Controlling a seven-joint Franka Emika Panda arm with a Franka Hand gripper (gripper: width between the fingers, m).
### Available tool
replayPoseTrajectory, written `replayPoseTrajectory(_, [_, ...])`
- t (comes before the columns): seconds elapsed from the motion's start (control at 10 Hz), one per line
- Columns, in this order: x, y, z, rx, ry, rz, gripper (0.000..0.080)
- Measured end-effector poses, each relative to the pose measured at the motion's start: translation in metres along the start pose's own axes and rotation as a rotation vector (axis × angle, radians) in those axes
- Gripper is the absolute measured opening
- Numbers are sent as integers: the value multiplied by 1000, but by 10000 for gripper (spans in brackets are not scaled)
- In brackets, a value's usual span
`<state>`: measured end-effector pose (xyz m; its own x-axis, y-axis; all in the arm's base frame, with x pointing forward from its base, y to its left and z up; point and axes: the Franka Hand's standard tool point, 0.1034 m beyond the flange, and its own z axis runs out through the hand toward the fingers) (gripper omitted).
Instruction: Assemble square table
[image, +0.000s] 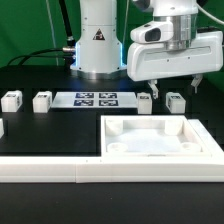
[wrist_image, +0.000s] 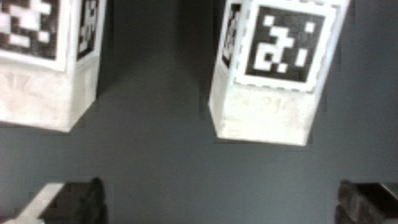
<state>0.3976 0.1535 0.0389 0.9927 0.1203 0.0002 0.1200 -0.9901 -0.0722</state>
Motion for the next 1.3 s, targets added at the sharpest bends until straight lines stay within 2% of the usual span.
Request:
replayPoseTrajectory(0.3, [-7,0,0,-11,-214,19,649])
replayPoseTrajectory(0.5, [-6,0,0,-12,-313,26,649])
replayPoseTrajectory(0.8, [-14,-4,2,-20,-523,29,649])
replayPoseTrajectory(0.9, [-14,-5,2,-20,-617,31,649])
replayPoseTrajectory(1.0, [-13,-6,5,-20,-655,30,649])
replayPoseTrajectory(1.1, [-21,-6,4,-24,-740,29,649])
replayPoseTrajectory(1.3, [-25,-7,8,-26,-936,29,649])
